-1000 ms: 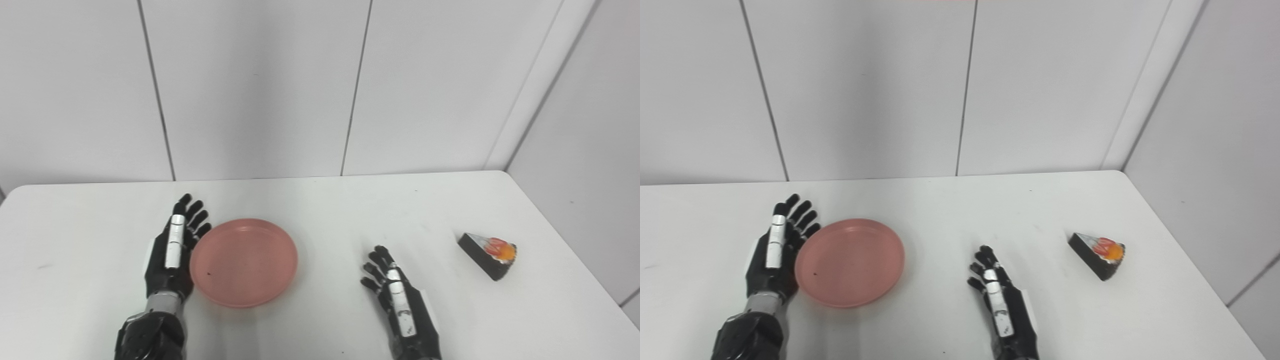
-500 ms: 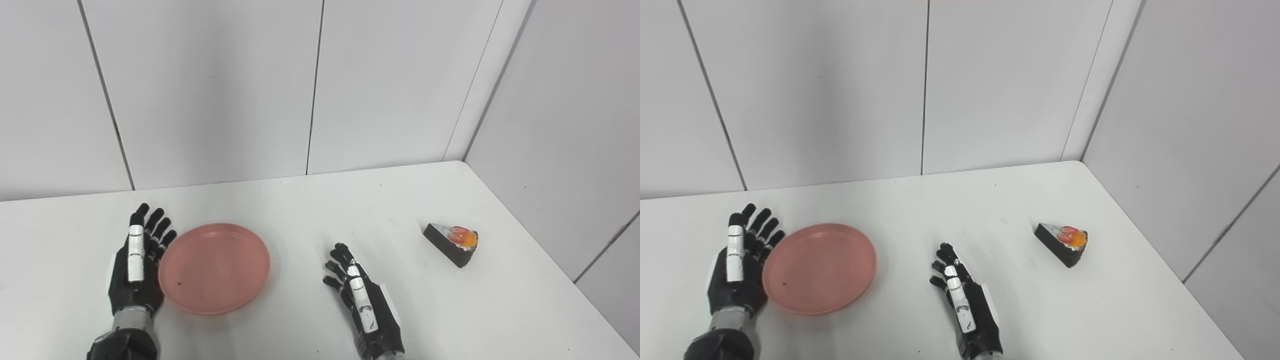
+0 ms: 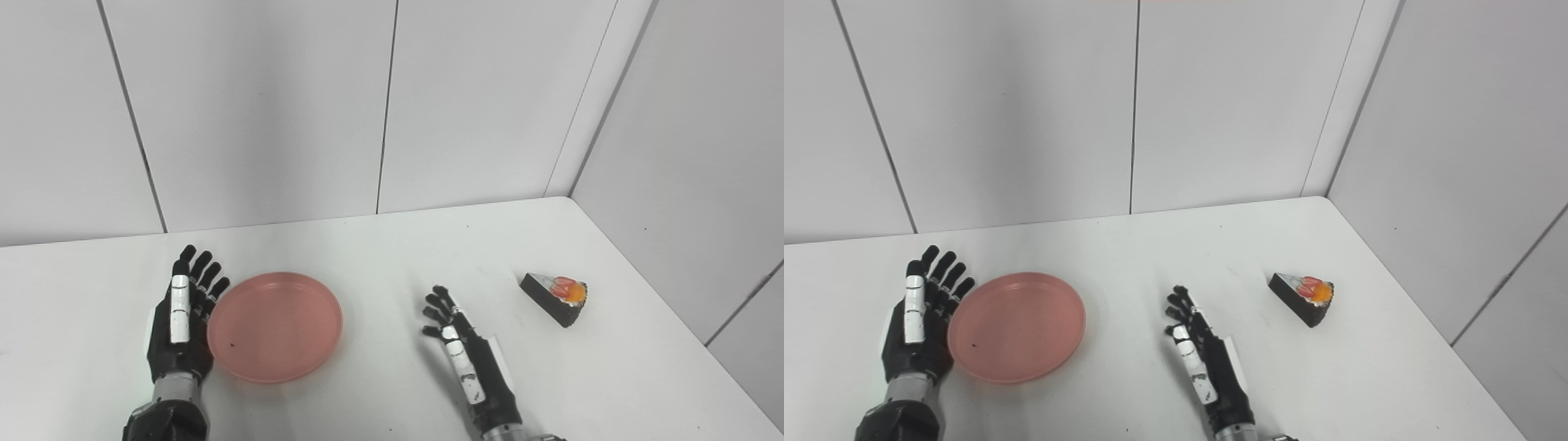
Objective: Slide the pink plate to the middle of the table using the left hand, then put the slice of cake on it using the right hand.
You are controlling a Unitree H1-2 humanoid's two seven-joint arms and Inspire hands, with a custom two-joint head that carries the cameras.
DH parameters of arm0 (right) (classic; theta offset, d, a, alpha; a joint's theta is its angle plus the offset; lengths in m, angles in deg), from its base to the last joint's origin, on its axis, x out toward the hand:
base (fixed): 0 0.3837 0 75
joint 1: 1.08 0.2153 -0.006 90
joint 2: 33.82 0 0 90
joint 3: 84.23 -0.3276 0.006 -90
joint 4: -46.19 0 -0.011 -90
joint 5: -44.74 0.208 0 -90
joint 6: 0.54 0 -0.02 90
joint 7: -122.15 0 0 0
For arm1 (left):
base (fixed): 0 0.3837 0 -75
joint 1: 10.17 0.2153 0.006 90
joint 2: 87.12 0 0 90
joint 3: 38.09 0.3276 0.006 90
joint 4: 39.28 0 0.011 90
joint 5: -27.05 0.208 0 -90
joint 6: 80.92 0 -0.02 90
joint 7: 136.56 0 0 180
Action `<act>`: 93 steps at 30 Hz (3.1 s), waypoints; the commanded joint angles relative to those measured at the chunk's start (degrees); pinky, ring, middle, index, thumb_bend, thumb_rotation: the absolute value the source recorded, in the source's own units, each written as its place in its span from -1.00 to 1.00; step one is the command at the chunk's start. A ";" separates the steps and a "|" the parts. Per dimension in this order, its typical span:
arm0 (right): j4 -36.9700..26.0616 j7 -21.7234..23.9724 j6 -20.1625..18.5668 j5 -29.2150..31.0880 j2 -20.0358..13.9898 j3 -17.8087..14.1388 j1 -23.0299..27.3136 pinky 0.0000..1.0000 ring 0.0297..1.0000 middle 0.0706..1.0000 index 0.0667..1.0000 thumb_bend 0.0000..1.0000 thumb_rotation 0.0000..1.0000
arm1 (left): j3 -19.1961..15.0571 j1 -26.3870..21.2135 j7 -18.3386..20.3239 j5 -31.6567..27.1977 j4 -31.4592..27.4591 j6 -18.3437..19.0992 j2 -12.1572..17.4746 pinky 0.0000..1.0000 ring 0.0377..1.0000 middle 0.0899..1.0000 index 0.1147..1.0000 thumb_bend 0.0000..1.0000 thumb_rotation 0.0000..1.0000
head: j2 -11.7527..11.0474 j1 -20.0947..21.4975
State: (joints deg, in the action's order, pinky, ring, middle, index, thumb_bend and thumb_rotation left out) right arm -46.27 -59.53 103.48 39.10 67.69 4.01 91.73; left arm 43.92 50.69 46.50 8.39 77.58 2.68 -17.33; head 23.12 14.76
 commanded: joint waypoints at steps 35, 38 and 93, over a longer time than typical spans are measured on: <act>-19.80 16.73 -30.38 -36.91 -26.60 1.22 17.50 0.27 0.55 0.64 0.60 0.67 0.27 | 0.34 0.19 -0.71 1.86 2.06 1.32 -0.16 0.74 0.81 0.82 0.78 0.38 0.58 | 1.03 0.98; -20.26 17.24 -31.45 -36.17 -28.62 -1.95 16.72 0.24 0.55 0.63 0.59 0.73 0.12 | 0.30 0.14 -1.07 2.28 2.21 1.53 -0.35 0.72 0.82 0.80 0.83 0.42 0.59 | 0.87 0.95; 8.62 22.15 -26.65 -25.97 -47.83 0.67 16.72 0.46 0.69 0.72 0.61 1.00 0.25 | 0.45 0.42 -1.78 2.67 0.36 4.23 -0.15 0.69 0.80 0.78 0.81 0.43 0.58 | 3.69 1.09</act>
State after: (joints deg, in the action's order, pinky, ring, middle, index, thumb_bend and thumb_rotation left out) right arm -37.07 -35.44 74.98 13.31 21.62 5.72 107.24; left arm 44.35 50.35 45.68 10.58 76.95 4.73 -17.03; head 26.81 15.91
